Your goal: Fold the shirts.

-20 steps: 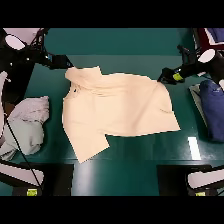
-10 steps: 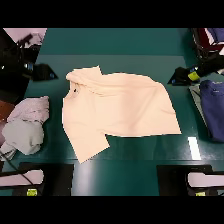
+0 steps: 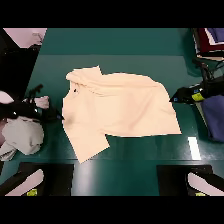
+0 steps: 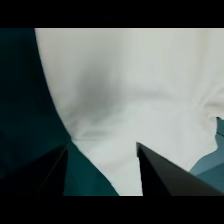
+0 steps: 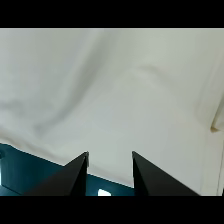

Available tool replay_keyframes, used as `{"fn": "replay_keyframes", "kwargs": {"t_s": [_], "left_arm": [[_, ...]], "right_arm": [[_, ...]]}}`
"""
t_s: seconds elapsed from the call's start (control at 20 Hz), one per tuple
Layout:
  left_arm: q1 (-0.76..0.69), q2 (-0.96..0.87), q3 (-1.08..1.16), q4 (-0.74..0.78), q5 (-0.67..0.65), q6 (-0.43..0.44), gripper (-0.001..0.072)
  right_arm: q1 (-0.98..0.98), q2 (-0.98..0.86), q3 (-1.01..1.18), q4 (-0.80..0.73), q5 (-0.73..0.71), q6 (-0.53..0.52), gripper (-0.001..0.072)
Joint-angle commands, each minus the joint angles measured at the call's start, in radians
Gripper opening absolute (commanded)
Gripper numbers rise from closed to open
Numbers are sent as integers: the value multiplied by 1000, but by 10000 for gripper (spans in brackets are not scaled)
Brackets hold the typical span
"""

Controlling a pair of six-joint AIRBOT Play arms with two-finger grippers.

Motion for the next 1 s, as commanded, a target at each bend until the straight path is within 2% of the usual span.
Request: {"fn": "replay_keyframes", "kwargs": {"t_s": [0.0,0.3,0.55,0.6,0.7,0.85,0.95], "left_arm": [[2,29,-138,0,87,-5,493],[2,25,-174,-60,209,0,491],[-32,23,-174,-89,224,27,489],[-45,23,-174,-92,225,25,417],[-63,23,-174,-92,238,25,26],[-67,23,-158,-114,211,25,26],[-67,30,-109,-113,167,27,26]], "right_arm": [[0,71,-64,1,-12,-2,314],[0,75,-30,6,10,-1,315],[0,75,-60,55,9,-1,315],[-1,75,-64,54,10,-1,314],[-1,75,-64,55,9,-1,315],[-1,75,-64,39,11,-1,315],[-16,75,-65,-29,64,-1,315]]}}
